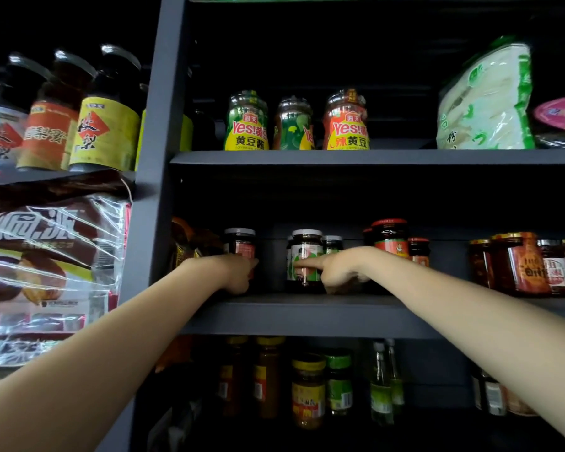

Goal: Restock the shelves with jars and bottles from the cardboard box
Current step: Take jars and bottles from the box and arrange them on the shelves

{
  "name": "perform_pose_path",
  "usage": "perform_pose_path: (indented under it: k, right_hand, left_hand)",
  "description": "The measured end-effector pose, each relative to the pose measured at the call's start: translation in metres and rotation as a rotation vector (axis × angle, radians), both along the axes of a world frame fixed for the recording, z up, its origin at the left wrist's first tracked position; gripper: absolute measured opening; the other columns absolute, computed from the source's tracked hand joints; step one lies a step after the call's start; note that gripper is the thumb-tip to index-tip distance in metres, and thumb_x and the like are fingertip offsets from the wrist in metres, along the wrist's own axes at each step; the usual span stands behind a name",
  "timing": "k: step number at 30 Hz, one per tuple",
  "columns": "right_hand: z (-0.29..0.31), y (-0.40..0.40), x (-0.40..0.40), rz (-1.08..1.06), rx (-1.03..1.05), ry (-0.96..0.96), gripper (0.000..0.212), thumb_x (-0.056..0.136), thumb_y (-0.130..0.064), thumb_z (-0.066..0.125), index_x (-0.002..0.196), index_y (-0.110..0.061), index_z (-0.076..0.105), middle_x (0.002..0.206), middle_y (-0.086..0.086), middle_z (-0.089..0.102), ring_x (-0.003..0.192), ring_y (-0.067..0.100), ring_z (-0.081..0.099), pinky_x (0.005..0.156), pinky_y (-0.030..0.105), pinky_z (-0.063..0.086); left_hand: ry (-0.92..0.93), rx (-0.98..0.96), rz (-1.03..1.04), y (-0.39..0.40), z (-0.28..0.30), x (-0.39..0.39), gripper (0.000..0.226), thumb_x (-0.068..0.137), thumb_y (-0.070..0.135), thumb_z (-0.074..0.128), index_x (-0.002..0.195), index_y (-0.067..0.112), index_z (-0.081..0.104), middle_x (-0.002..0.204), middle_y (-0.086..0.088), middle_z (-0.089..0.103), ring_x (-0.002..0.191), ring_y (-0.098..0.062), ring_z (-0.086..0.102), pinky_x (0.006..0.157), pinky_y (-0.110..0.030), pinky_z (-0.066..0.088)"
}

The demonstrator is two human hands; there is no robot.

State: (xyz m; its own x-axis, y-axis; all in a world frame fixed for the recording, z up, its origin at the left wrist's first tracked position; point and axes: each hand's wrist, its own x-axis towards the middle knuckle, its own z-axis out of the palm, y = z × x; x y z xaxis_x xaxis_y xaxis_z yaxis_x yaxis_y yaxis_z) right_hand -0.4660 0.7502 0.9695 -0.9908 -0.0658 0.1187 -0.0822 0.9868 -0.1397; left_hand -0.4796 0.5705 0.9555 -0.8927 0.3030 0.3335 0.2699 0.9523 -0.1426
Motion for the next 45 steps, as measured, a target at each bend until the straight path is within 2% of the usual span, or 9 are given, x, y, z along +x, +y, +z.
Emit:
perform_pose_path:
  k: [2, 7, 13, 17, 21, 25, 29, 38, 45]
  right_hand:
    - [0.003, -0.006, -0.002, -0.011, 0.055, -0.005, 0.085, 0.088, 0.012, 0.035, 0.146, -0.045, 0.011, 0.157, 0.011, 0.006, 0.111, 0.028, 0.055, 0.062, 0.024, 0.046]
    - [0.004, -0.016, -0.016, -0.031, 0.234, -0.005, 0.075, 0.091, 0.006, 0.031, 0.149, -0.036, 0.01, 0.155, 0.014, 0.013, 0.111, 0.033, 0.053, 0.063, 0.031, 0.049]
    - [0.001, -0.012, -0.009, 0.022, 0.235, 0.019, 0.075, 0.086, 0.007, 0.031, 0.146, -0.036, 0.018, 0.147, 0.015, 0.027, 0.081, 0.024, 0.051, 0.053, 0.025, 0.04]
    - [0.001, -0.014, -0.006, 0.049, 0.246, 0.033, 0.077, 0.086, 0.007, 0.034, 0.148, -0.033, 0.015, 0.147, 0.013, 0.03, 0.094, 0.024, 0.05, 0.053, 0.022, 0.037]
    - [0.001, -0.018, -0.005, 0.029, 0.275, 0.026, 0.08, 0.086, 0.008, 0.038, 0.15, -0.03, 0.01, 0.155, 0.009, 0.017, 0.13, 0.027, 0.037, 0.067, 0.021, 0.043]
    - [0.005, -0.02, 0.005, 0.043, 0.244, 0.2, 0.065, 0.092, 0.0, 0.04, 0.149, -0.027, 0.021, 0.149, 0.008, 0.032, 0.109, 0.019, 0.052, 0.078, 0.016, 0.044]
    - [0.015, -0.04, 0.006, 0.105, 0.185, 0.504, 0.055, 0.091, -0.003, 0.042, 0.141, -0.026, 0.038, 0.136, 0.014, 0.036, 0.127, 0.034, 0.037, 0.097, 0.035, 0.04]
    - [0.027, -0.113, -0.035, 0.203, 0.134, 0.38, 0.068, 0.096, -0.009, 0.043, 0.151, -0.024, 0.005, 0.155, 0.02, 0.008, 0.14, 0.039, 0.018, 0.111, 0.038, 0.029]
    - [0.026, -0.129, -0.058, 0.148, 0.065, 0.34, 0.047, 0.093, -0.017, 0.048, 0.139, -0.02, 0.039, 0.15, 0.02, 0.022, 0.131, 0.039, 0.035, 0.105, 0.038, 0.037]
  left_hand:
    - [-0.006, -0.003, -0.016, 0.001, 0.0, 0.003, 0.064, 0.095, 0.009, 0.039, 0.15, 0.017, 0.008, 0.154, -0.012, 0.023, 0.137, -0.028, 0.032, 0.107, -0.029, 0.03]
    - [-0.004, -0.021, -0.077, 0.011, -0.001, 0.003, 0.065, 0.094, 0.006, 0.039, 0.15, 0.019, 0.009, 0.155, -0.01, 0.02, 0.139, -0.026, 0.027, 0.112, -0.029, 0.027]
    - [-0.033, -0.025, -0.093, 0.022, 0.0, 0.006, 0.064, 0.094, 0.008, 0.04, 0.15, 0.019, 0.01, 0.154, -0.01, 0.022, 0.139, -0.027, 0.029, 0.112, -0.032, 0.029]
    - [-0.048, -0.026, -0.094, 0.025, -0.001, 0.005, 0.064, 0.094, 0.009, 0.04, 0.15, 0.021, 0.01, 0.153, -0.01, 0.025, 0.137, -0.027, 0.032, 0.111, -0.033, 0.031]
    - [-0.049, 0.036, -0.118, 0.02, -0.001, 0.008, 0.064, 0.094, 0.008, 0.039, 0.15, 0.019, 0.008, 0.154, -0.01, 0.022, 0.138, -0.026, 0.029, 0.111, -0.03, 0.029]
    - [-0.021, 0.148, -0.07, 0.001, -0.002, 0.011, 0.058, 0.095, 0.009, 0.038, 0.148, 0.009, 0.016, 0.149, -0.015, 0.032, 0.132, -0.029, 0.038, 0.103, -0.027, 0.034]
    - [-0.028, 0.171, 0.027, -0.013, -0.006, 0.012, 0.046, 0.096, 0.01, 0.036, 0.141, 0.001, 0.032, 0.144, -0.017, 0.038, 0.13, -0.029, 0.041, 0.103, -0.028, 0.034]
    - [-0.069, 0.259, -0.006, -0.013, -0.008, 0.013, 0.039, 0.096, 0.007, 0.036, 0.135, 0.0, 0.039, 0.14, -0.018, 0.043, 0.128, -0.028, 0.043, 0.101, -0.028, 0.035]
    - [-0.072, 0.293, -0.061, -0.014, -0.009, 0.015, 0.038, 0.096, 0.004, 0.035, 0.133, -0.001, 0.042, 0.136, -0.018, 0.047, 0.124, -0.029, 0.046, 0.099, -0.03, 0.036]
